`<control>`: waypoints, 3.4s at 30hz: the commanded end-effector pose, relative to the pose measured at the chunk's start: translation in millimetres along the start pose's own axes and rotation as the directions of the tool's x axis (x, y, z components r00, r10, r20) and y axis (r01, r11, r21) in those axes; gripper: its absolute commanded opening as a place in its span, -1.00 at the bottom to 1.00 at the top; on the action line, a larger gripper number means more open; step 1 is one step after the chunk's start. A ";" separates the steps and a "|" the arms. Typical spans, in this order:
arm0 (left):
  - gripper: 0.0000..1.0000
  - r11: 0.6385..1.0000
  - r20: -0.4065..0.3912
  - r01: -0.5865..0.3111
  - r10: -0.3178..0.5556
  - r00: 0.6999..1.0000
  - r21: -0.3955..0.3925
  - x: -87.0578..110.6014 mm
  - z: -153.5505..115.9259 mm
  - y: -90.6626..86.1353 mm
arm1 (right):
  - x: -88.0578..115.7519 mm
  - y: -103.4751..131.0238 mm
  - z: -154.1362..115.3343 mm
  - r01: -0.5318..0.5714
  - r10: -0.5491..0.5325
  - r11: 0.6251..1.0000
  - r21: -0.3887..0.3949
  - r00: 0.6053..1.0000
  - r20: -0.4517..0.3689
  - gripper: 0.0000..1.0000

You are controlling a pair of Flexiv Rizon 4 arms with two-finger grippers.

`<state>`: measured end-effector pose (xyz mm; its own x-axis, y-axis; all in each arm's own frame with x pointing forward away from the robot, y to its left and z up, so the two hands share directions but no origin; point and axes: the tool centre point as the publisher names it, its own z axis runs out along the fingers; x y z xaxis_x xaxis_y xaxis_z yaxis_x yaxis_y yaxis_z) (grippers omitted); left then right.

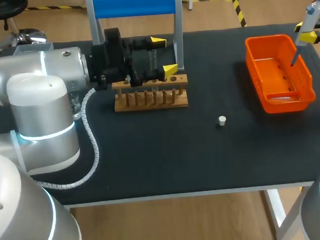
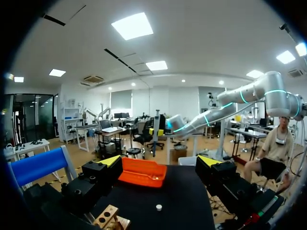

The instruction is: Invert the test tube, pick up the pipette, mount the tip to pipette, aspirate from beaker and dispense into the tube, eject the tip, return the pipette, and cap with the stopper.

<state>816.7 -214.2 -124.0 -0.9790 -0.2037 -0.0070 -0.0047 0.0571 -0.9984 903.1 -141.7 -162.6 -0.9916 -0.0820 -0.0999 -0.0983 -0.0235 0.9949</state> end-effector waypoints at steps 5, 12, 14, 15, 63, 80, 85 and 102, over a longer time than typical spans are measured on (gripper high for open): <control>1.00 1.000 0.002 -0.001 0.001 1.000 0.002 0.7 -0.3 0.5 | 4.1 2.5 10.6 -0.001 0.001 1.000 -0.002 1.000 0.003 -1.00; 1.00 1.000 0.002 -0.001 0.001 1.000 0.002 0.7 -0.3 0.5 | 15.5 7.2 61.7 0.013 -0.013 1.000 0.014 1.000 -0.006 -1.00; 1.00 1.000 0.002 -0.001 0.001 1.000 0.002 0.7 -0.3 0.5 | 18.5 7.0 78.3 0.012 -0.012 1.000 0.017 1.000 -0.015 -1.00; 1.00 1.000 0.002 -0.001 0.001 1.000 0.002 0.7 -0.3 0.5 | 20.0 6.1 87.3 0.010 -0.009 1.000 0.022 1.000 -0.020 -1.00; 1.00 1.000 0.002 -0.001 0.001 1.000 0.002 0.7 -0.3 0.5 | 53.1 -1.2 337.7 0.035 -0.036 0.999 -0.016 0.994 -0.105 -1.00; 1.00 1.000 0.002 -0.001 0.001 1.000 0.002 0.7 -0.3 0.5 | 62.6 1.6 363.3 -0.010 0.006 0.999 -0.046 0.995 -0.095 -1.00; 1.00 1.000 0.002 -0.001 0.001 1.000 0.002 0.7 -0.3 0.5 | 58.7 -3.0 366.5 -0.019 0.015 0.999 -0.043 0.997 -0.082 -1.00; 1.00 1.000 0.002 -0.001 0.001 1.000 0.002 0.7 -0.3 0.5 | 55.7 -5.6 379.0 -0.025 0.023 0.999 -0.036 0.998 -0.063 -1.00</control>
<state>816.7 -214.0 -123.9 -0.9790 -0.2036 -0.0068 -0.0049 0.0572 -0.9984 817.3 229.8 -168.0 -0.9861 -0.1476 -0.0770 -0.0691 -0.0576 0.9959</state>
